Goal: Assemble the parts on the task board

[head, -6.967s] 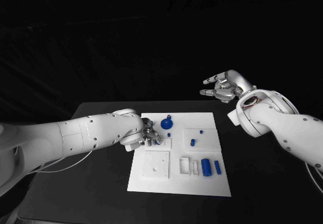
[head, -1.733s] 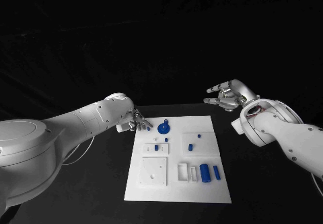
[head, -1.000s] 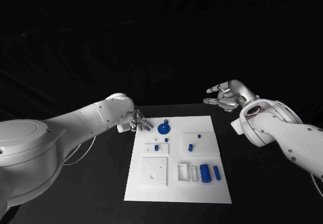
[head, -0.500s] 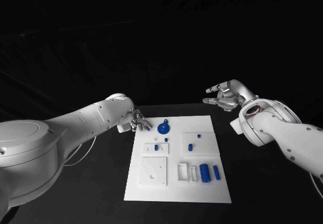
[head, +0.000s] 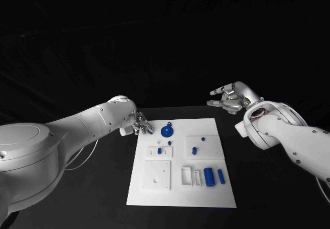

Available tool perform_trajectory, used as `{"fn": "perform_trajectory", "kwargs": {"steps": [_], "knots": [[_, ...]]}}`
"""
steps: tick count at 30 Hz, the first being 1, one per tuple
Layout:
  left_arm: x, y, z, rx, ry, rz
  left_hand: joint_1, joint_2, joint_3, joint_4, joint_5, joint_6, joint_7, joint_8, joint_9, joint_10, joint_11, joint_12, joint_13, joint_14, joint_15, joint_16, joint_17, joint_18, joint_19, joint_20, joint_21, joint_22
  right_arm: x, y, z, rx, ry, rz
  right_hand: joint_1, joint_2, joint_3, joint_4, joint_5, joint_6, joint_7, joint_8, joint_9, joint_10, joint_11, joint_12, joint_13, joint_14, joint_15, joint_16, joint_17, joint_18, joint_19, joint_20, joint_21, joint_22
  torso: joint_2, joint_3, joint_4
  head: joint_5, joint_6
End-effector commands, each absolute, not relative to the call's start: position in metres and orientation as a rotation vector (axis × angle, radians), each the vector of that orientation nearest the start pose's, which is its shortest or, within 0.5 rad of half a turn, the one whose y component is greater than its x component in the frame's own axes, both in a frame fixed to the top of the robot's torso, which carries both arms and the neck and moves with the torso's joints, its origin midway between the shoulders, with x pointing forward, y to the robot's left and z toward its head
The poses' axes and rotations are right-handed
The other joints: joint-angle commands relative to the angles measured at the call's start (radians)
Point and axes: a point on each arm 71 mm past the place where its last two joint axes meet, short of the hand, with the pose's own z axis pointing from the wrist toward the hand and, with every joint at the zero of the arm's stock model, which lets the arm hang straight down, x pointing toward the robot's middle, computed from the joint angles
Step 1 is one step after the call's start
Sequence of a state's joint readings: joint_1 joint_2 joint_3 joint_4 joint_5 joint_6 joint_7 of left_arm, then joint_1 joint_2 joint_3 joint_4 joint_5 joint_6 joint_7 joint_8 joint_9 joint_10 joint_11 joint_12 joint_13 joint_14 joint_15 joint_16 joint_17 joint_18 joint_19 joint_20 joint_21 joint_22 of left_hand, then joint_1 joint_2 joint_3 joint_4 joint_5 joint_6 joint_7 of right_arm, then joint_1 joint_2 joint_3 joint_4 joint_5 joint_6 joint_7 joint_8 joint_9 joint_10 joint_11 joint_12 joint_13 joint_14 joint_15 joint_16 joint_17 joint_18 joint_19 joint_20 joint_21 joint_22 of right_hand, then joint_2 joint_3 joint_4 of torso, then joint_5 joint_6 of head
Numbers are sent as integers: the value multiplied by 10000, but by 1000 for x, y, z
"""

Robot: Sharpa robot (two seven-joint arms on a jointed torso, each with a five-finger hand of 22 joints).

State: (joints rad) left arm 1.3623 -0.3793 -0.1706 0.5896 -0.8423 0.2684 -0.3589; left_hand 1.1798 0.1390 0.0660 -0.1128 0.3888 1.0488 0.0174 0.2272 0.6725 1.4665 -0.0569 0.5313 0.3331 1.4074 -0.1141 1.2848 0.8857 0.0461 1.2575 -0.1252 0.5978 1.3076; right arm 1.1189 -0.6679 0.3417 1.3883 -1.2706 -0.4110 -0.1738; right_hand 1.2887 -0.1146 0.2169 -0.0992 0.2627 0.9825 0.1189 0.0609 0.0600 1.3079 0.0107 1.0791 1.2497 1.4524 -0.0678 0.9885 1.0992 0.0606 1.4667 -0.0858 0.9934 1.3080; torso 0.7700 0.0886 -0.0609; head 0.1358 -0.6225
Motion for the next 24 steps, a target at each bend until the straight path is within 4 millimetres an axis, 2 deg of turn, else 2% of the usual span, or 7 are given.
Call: {"fn": "perform_trajectory", "kwargs": {"steps": [1, 4, 7, 10, 11, 15, 24], "knots": [[617, 255, -198, -5241, 22437, -2929, 39, 168, 107, -183, 91, 126, -74, 193, 402, 371, 5, -37, -9, -23, 40, 66, 40, 88, -40, 49, 2, 181, 540, -180, -96, 3134, 14000, 8305, 40, 42, 21, 40, 28, 23, 11, -5, 9, -22, -33, -34, -5, 15, 33, -12, 6, 187, 223, 34, -33, 1278, -9, -9, 6, 3, -4], [615, 258, -197, -5504, 22248, -2993, 4, 43, 219, -379, 137, 331, -158, 417, 836, 403, -34, -5, -16, 16, 40, 106, 114, 81, -47, 61, 3, 177, 540, -181, -96, 3142, 14023, 8283, 43, 44, 26, 35, 43, 27, 10, -4, 9, -24, -34, -37, -7, 15, 32, -12, 6, 188, 221, 34, -43, 1275, -24, -15, 29, -6, -22], [612, 261, -196, -5849, 22075, -3196, -175, 21, 576, -585, 220, 410, -167, 206, 1489, 407, -43, 40, -77, 44, 40, 111, 147, 78, -39, 58, 13, 175, 540, -183, -96, 3160, 14036, 8239, 40, 38, 29, 30, 63, 27, 11, -5, 9, -22, -35, -34, -5, 14, 31, -19, 1, 186, 222, 33, -32, 1278, -40, -26, 68, -44, -31], [606, 264, -192, -6303, 21879, -3563, -180, -33, 1495, -768, -1138, 447, -157, 87, 1605, 415, -39, 60, -97, 94, 21, 156, 225, 88, 4, 41, 34, 177, 541, -186, -97, 3187, 14049, 8176, 38, 35, 39, 20, 122, 30, 13, -4, 9, -24, -34, -37, -6, 16, 31, -18, 2, 186, 220, 32, -38, 1277, -59, -46, 106, -35, -44], [605, 264, -190, -6399, 21824, -3650, -714, -471, 2751, -730, -1112, 493, -210, 19, 1805, 418, -46, 136, -113, 114, 23, 172, 262, 102, 38, 43, 40, 166, 541, -187, -97, 3197, 14055, 8161, 38, 35, 39, 20, 122, 30, 13, -4, 9, -24, -34, -37, -6, 16, 31, -18, 2, 186, 220, 32, -38, 1277, -64, -55, 130, -41, -56], [594, 265, -184, -6810, 21517, -4019, -781, -809, 3211, -566, -965, 707, -219, 52, 2087, 445, -108, 247, -155, 188, 8, 182, 308, 102, 69, 32, 43, 166, 541, -191, -97, 3244, 14092, 8095, 28, 30, 40, 20, 146, 34, 11, -4, 9, -22, -36, -32, -3, 13, 31, -24, -2, 185, 221, 32, -30, 1279, -93, -84, 183, -39, -101], [563, 262, -175, -6928, 20589, -4276, -777, -1062, 3440, -467, -860, 1042, -286, -129, 2111, 473, -169, 466, -267, 317, -22, 148, 352, 139, 168, 36, 33, 159, 543, -196, -99, 3339, 14154, 7994, 19, 27, 46, 20, 165, 31, 11, -4, 9, -32, -35, -45, -9, 14, 31, -23, -1, 186, 218, 32, -45, 1275, -177, -155, 294, -6, -219]]}}
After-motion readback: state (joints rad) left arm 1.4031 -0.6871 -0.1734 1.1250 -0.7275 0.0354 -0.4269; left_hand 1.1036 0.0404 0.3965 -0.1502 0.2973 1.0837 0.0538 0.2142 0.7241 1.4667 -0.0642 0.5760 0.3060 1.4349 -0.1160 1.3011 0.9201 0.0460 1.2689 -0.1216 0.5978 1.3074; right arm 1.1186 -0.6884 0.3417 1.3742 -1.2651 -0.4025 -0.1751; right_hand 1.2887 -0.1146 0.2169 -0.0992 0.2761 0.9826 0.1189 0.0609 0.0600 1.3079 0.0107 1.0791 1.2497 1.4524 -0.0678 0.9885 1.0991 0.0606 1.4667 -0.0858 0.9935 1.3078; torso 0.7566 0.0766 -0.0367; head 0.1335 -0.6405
